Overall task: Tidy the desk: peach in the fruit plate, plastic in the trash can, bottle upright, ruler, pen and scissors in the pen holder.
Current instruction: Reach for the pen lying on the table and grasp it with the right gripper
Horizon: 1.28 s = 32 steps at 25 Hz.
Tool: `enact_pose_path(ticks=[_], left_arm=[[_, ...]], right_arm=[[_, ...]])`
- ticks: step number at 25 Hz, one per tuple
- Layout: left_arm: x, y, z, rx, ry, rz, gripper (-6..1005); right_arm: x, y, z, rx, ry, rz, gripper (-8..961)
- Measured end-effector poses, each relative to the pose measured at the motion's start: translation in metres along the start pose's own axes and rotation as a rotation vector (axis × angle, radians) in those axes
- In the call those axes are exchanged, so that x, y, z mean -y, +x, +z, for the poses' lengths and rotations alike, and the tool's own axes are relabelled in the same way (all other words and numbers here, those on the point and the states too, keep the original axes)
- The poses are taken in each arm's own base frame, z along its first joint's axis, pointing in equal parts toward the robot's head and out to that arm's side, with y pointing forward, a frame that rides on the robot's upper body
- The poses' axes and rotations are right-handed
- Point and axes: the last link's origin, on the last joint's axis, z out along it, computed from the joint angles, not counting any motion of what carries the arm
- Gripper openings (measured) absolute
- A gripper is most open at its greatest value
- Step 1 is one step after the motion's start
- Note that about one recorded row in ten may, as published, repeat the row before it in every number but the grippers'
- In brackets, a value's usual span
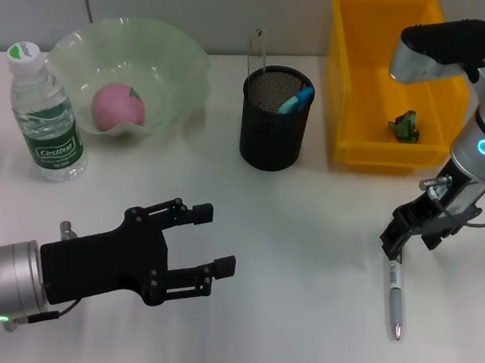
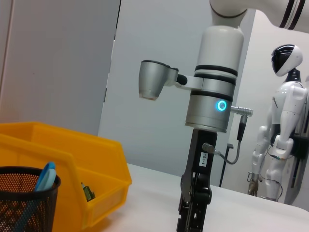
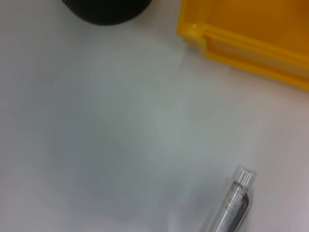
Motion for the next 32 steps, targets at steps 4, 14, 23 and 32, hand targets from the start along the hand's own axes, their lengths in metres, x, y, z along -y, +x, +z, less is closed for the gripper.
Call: enact_pose_path(ticks=[4,14,23,32], left_arm=[[0.0,0.001,0.0,-0.001,-0.003,0.004,799],[0.0,0.002,0.0,-0.004,-0.008,0.009,798],[0.0,0.003,0.0,-0.005,-0.009,0.012,799],[-0.001,0.002,-0.002,-0.006,-0.009,0.009,798]], right_arm=[[0.001,0.0,0.005,0.001,-0.001,0.002,624],[0.0,-0.002,0.012,0.003,0.001,-0.003,624],[-0.004,-0.003,0.015,-0.008,0.018,-0.03,625],[-0.005,-0.004,0.017,-0.012,0.019,-0.032,625]])
